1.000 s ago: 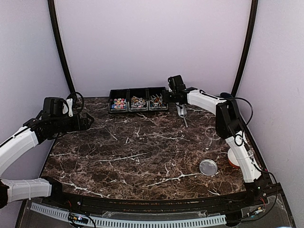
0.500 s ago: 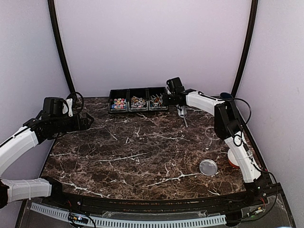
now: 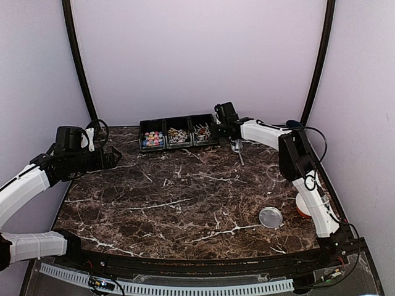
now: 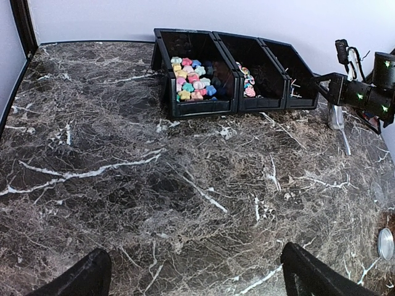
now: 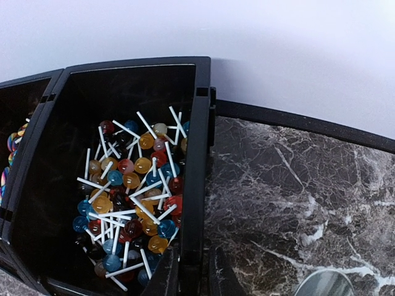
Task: Pack the candies
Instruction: Move the storage box to the center of the board.
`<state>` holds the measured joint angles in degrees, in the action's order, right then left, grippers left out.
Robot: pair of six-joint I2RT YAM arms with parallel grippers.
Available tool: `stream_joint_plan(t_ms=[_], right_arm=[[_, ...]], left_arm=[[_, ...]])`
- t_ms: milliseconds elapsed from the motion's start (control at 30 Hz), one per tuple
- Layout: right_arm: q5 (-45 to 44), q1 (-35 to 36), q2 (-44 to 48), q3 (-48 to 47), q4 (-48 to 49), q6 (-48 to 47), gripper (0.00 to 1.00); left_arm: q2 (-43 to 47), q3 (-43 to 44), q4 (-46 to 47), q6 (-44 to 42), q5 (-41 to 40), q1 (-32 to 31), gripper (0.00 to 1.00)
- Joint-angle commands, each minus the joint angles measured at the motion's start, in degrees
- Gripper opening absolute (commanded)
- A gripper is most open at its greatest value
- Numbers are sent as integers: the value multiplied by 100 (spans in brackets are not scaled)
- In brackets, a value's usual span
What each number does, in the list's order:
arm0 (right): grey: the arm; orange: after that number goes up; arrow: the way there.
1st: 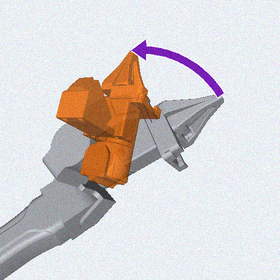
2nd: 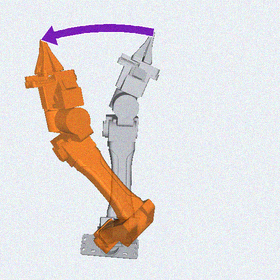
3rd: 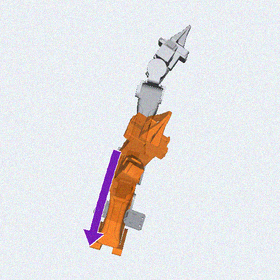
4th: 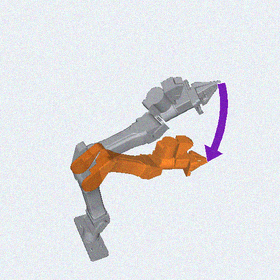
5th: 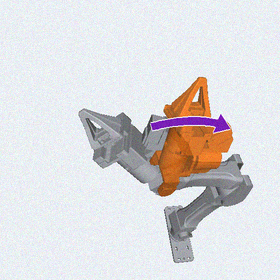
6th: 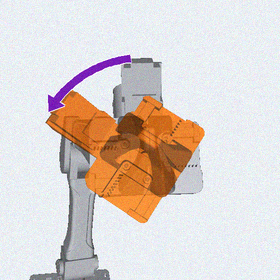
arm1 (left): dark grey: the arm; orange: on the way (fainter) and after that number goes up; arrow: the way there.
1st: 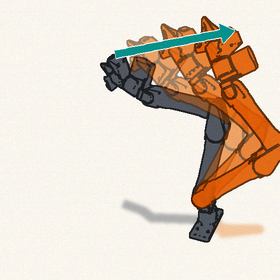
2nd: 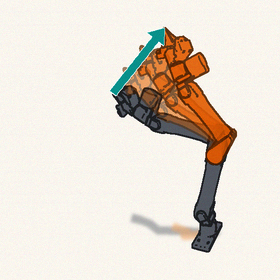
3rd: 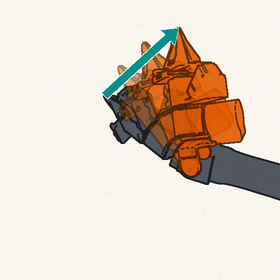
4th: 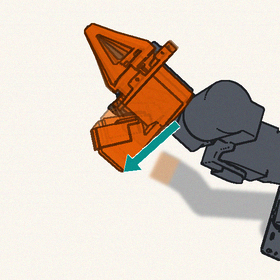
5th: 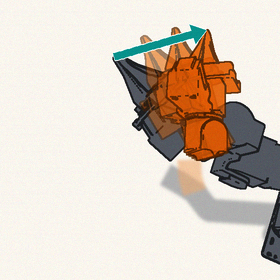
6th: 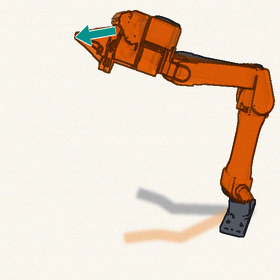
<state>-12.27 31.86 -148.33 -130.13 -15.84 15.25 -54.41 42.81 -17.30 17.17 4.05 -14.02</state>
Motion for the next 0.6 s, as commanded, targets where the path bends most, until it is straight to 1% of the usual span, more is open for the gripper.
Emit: stream_joint_plan(t_ms=[0,267,500,567], right_arm=[[358,297,468,442,-93,-480,0],[703,656,981,1491,140,-856,0],[956,940,1238,1904,-55,-1024,0],[1029,1009,1420,2152,52,-1093,0]], left_arm=[[27,-18,77,-6,45,40,99],[78,-4,77,-11,71,75,99],[211,-55,103,-20,10,130,99],[182,-10,100,-28,29,162,99]])
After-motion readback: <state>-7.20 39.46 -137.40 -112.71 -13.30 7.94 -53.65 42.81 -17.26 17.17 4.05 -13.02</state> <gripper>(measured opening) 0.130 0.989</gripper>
